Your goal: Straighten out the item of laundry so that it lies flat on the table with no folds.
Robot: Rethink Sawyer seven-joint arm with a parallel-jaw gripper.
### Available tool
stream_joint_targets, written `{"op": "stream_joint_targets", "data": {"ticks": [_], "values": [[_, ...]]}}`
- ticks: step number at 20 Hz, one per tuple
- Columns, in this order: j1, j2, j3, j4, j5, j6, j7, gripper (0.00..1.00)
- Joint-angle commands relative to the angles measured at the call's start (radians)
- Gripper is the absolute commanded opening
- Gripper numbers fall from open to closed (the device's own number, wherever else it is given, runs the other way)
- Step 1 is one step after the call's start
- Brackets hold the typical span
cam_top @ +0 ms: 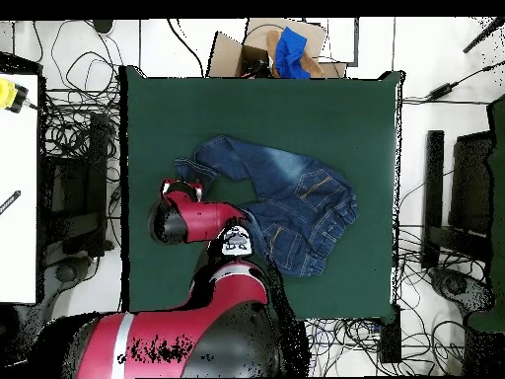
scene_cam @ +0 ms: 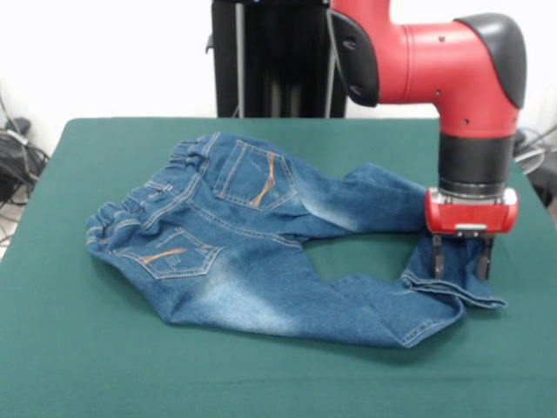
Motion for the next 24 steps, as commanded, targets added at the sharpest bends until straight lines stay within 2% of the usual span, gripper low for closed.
{"op": "stream_joint_targets", "data": {"ticks": [1, 24], "values": [[-0.036, 0.181, 0.054, -0.121, -0.033, 0.066, 0.053, 1.0], [-0.018, 0.18, 0.03, -0.121, -0.033, 0.086, 0.08, 1.0]]}}
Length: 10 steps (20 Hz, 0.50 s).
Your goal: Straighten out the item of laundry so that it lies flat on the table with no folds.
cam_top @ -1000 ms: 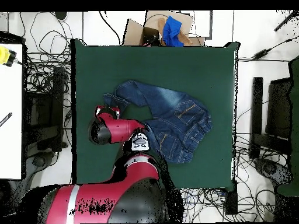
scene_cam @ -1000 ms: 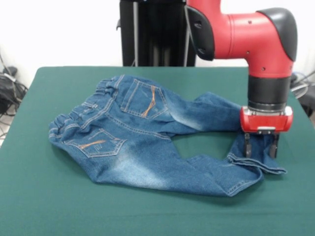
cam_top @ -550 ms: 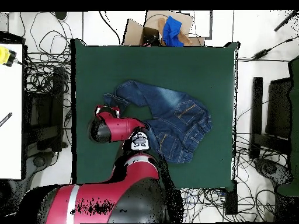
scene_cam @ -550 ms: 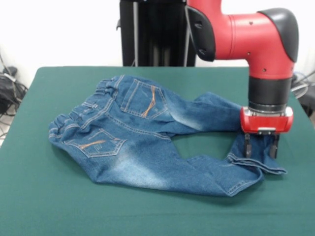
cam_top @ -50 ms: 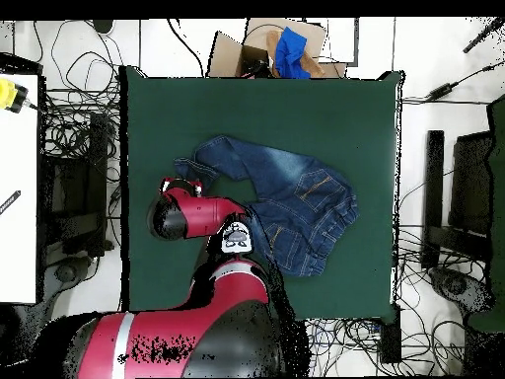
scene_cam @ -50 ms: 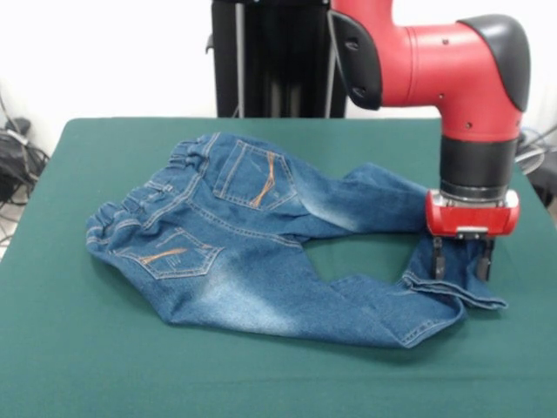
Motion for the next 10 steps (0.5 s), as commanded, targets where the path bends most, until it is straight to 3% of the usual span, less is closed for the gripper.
{"op": "stream_joint_targets", "data": {"ticks": [1, 10], "values": [[-0.017, 0.177, 0.028, -0.088, -0.018, 0.021, 0.08, 1.0], [-0.026, 0.187, 0.032, -0.086, -0.024, 0.042, 0.069, 1.0]]}}
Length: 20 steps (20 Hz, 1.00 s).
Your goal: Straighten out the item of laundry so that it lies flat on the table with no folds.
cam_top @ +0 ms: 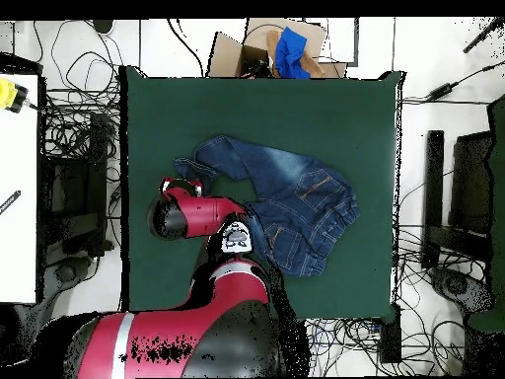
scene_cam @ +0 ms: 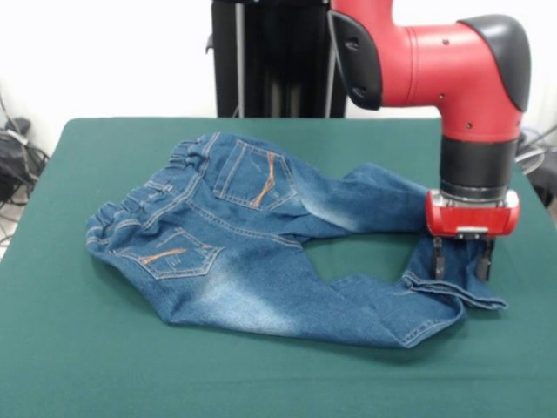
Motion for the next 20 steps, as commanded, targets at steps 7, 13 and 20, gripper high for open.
{"op": "stream_joint_targets", "data": {"ticks": [7, 13, 20], "values": [[-0.021, 0.17, 0.02, -0.057, -0.025, 0.021, 0.083, 1.0], [-0.022, 0.163, 0.011, -0.035, -0.033, 0.0, 0.09, 1.0], [-0.046, 0.183, 0.024, -0.023, -0.061, -0.037, 0.085, 1.0]]}}
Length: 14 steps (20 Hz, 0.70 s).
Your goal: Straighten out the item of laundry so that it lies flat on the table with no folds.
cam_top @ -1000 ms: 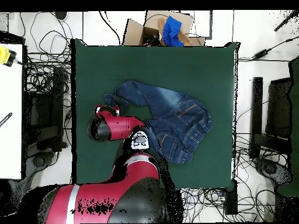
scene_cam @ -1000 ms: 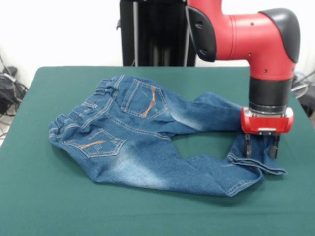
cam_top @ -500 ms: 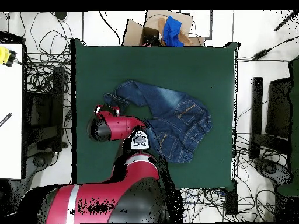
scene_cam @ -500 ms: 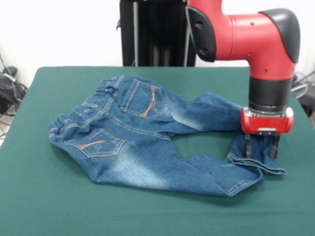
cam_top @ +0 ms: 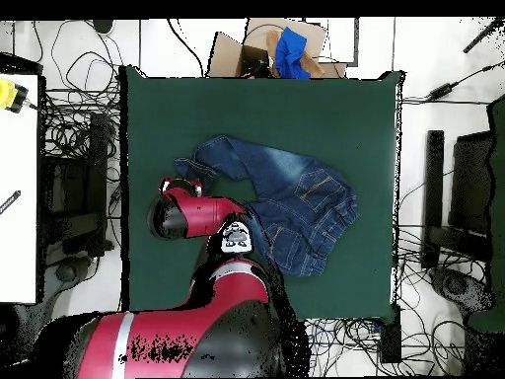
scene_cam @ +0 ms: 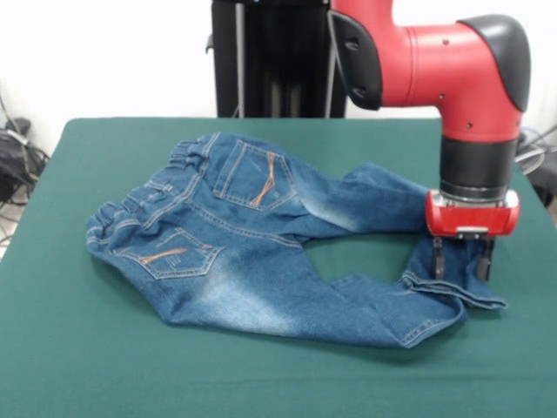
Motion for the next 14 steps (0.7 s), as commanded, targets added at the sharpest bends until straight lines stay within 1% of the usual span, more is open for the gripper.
{"op": "stream_joint_targets", "data": {"ticks": [1, 4, 14], "values": [[-0.05, 0.186, 0.028, -0.022, -0.06, -0.039, 0.086, 1.0], [-0.066, 0.197, 0.043, -0.024, -0.075, -0.052, 0.085, 1.0], [-0.055, 0.204, 0.035, -0.043, -0.075, -0.05, 0.098, 1.0]]}}
